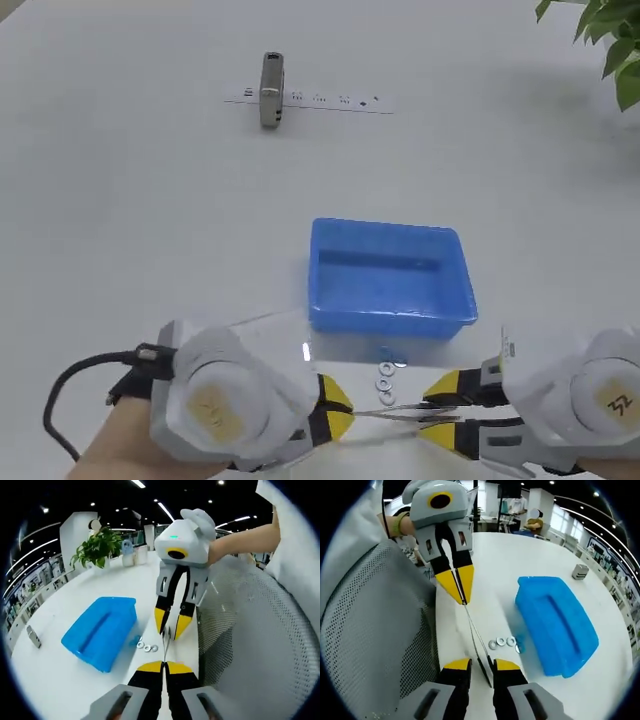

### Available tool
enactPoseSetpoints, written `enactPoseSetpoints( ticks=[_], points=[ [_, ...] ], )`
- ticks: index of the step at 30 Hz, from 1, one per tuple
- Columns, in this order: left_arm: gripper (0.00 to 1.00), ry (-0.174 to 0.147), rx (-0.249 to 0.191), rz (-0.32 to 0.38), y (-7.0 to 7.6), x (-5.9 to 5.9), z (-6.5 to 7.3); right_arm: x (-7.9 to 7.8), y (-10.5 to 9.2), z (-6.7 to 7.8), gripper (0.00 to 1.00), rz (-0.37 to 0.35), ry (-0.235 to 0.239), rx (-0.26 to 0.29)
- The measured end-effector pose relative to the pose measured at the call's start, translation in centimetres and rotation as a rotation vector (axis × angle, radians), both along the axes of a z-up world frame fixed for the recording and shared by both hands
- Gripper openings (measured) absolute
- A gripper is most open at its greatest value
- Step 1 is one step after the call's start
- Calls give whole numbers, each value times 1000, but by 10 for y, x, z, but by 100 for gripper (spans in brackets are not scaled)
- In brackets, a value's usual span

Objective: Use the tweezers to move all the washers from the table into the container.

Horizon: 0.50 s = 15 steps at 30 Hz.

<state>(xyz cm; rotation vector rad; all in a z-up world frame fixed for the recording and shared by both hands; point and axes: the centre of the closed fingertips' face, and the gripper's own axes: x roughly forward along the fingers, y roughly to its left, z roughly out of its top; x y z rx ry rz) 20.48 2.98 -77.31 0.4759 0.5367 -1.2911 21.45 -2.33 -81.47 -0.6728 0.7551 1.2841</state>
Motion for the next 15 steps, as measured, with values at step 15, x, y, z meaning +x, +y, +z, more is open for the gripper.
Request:
enactPoseSetpoints(
  ticks=[15],
  points=[
    [0, -62, -86, -27, -2, 4, 62, 5, 48, 22, 7, -34, -39, 166]
  ],
)
